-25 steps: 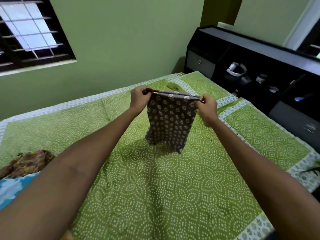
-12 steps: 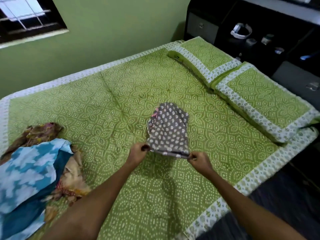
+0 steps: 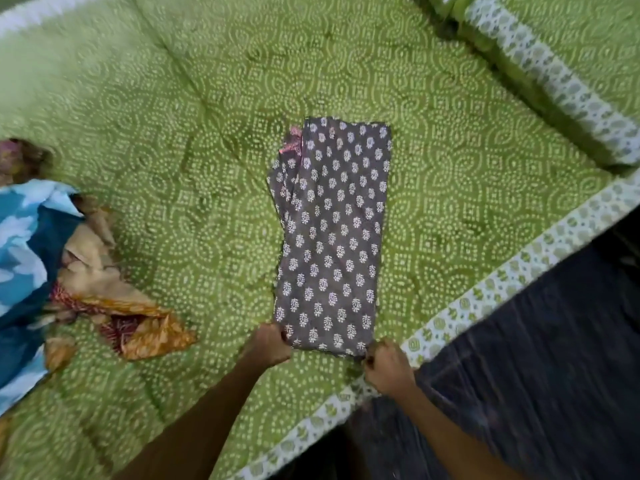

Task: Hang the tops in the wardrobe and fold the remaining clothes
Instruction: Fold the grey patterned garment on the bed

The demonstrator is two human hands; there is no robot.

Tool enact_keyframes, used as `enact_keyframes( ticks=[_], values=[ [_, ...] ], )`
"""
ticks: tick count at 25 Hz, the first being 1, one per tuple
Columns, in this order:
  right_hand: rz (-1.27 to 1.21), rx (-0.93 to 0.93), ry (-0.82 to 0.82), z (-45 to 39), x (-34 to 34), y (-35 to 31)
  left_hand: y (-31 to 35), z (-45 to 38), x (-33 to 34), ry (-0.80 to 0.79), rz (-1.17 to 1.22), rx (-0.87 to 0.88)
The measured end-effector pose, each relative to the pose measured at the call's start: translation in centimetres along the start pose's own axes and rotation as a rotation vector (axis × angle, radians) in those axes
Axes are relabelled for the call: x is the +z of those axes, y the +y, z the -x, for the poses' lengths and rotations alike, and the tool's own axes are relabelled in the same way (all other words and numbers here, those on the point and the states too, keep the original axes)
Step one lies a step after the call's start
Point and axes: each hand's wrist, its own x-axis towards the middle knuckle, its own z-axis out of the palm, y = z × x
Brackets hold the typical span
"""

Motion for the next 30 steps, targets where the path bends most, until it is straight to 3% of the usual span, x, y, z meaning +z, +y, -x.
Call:
enact_keyframes(
  ticks=[3,5,9,22,27,30],
  values=[
    [-0.154,-0.108,0.293,-3.4,1.6,0.3,3.0,-3.8,0.3,0.320,-0.257,0.170],
    [-0.155,-0.125,0.248,-7.3,2.3,0.3,4.4,-7.7,0.8,0.485,-0.291,0.328],
    [0.083,-0.200,0.138,-13.2,4.6,1.3,4.1,-12.7,4.0,0.418,-0.284,0.424],
    [0.154,-0.112,0.293,-28.2,-0.8,4.8,2.4,-15.3,7.0,0.495,-0.326,0.419],
    [0.164,0.098,0.307,-27.1,-0.8,0.4,2.5,-15.6,7.6,0.551,-0.330,0.427],
    [0.000,0.265,0.340,-26.4,0.2,-2.9,2.4,-15.3,7.4,0.504,-0.282,0.448]
  ],
)
